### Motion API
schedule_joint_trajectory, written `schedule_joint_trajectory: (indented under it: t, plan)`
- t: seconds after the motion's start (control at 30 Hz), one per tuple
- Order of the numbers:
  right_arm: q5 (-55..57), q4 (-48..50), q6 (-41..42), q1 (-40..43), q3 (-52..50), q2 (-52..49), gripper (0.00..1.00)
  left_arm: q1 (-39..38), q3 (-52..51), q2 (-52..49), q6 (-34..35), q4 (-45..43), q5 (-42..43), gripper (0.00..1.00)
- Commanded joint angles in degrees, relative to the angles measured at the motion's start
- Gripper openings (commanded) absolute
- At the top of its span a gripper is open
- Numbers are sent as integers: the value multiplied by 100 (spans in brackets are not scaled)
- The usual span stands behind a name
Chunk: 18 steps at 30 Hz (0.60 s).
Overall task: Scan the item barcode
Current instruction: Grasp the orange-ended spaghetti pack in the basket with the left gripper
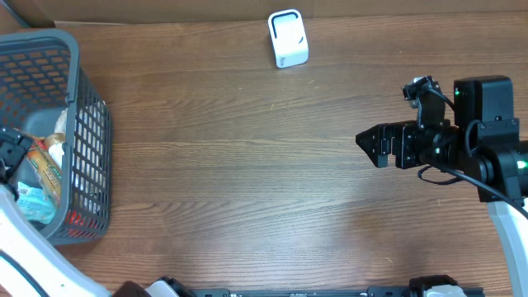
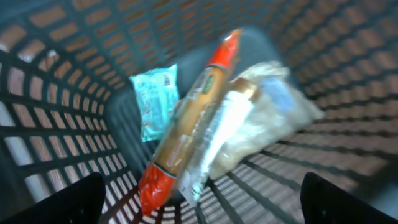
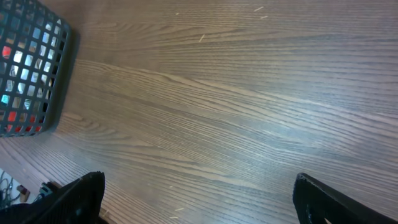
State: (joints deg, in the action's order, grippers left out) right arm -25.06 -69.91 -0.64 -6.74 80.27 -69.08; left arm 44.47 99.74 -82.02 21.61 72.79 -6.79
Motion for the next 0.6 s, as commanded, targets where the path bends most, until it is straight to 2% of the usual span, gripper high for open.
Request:
schedule_joint_trajectory:
  t: [0.0,0.07,0.13,0.2,0.57]
  plan:
    - [57,17,-92,39,144,22,97,39,-702,-170,337,-409,-435,92]
    - [57,17,-92,39,144,15,97,42,-1019,-271,166,-669,-435,93]
    - [57,17,-92,39,144,15,97,42,-1294,-446,-24,-927,-422,100]
    - [57,20,-92,39,144,11,97,42,-1414,-732,-201,-1040,-413,100]
    - [186,15,-90,39,144,-90,97,162,-1414,-1808,-516,-1268,-446,90]
